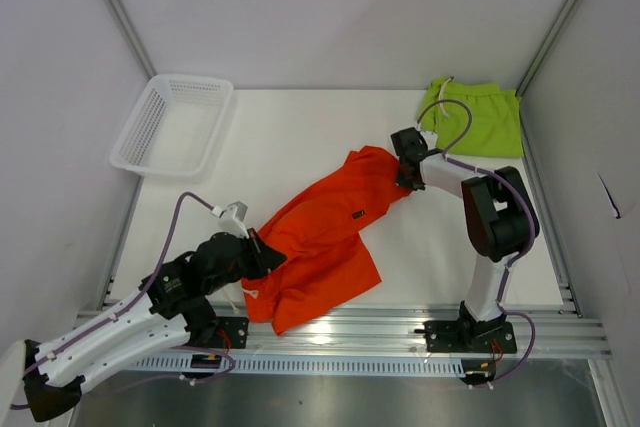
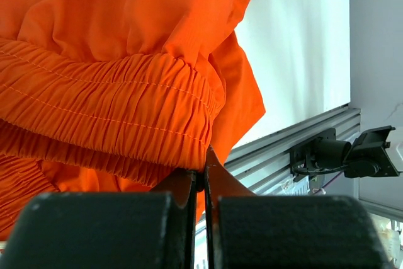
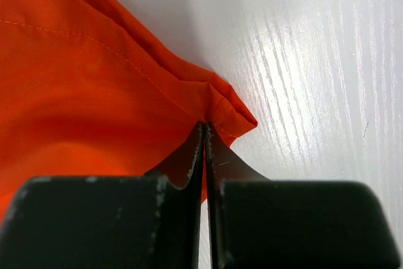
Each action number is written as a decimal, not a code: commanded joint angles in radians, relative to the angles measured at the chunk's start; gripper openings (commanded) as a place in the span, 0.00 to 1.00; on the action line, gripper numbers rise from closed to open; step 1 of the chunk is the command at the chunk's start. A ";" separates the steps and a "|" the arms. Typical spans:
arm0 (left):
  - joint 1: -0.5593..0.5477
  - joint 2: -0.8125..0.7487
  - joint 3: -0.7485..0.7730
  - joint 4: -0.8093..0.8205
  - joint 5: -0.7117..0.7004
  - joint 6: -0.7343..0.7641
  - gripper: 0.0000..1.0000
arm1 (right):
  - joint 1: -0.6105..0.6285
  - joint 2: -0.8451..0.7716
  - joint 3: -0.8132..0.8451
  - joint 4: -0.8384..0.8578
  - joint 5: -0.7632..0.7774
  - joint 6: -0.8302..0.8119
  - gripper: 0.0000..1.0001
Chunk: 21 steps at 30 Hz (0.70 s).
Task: Fold and stack the shorts
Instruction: Flatten the shorts out
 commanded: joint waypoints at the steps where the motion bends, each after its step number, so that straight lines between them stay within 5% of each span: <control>1: 0.007 -0.024 0.016 -0.017 -0.002 0.025 0.00 | -0.013 -0.023 -0.015 -0.044 0.013 0.010 0.00; 21: 0.005 -0.016 0.061 -0.030 -0.013 0.027 0.00 | -0.168 -0.212 -0.179 0.141 -0.350 0.071 0.00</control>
